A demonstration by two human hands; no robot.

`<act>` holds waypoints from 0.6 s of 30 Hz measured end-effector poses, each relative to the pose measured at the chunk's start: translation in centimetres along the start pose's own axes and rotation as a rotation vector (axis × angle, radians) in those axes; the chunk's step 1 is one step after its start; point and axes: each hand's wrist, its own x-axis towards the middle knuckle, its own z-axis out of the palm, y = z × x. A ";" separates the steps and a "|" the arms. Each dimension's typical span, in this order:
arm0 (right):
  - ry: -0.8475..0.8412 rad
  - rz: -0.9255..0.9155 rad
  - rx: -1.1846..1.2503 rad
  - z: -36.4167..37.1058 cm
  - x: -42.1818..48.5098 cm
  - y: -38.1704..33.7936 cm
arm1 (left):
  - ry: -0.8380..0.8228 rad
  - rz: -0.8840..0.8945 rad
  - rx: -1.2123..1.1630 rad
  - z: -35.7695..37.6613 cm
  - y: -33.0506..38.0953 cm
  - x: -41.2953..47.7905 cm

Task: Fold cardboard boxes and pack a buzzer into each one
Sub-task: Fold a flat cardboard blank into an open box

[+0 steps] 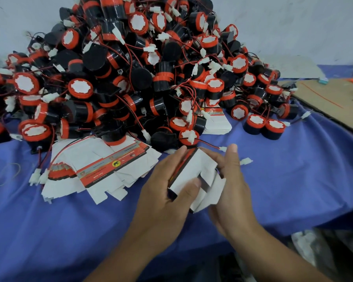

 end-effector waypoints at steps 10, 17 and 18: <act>-0.309 -0.021 0.130 0.1 -0.1 0.3 | 0.100 -0.012 -0.082 0.1 0.6 -0.1; -0.265 -0.060 0.025 -1.3 0.8 -1.6 | -0.092 0.178 0.560 -1.4 1.3 -0.5; -0.270 -0.051 0.019 -1.3 0.8 -1.6 | -0.052 0.206 0.643 -1.4 1.3 -0.5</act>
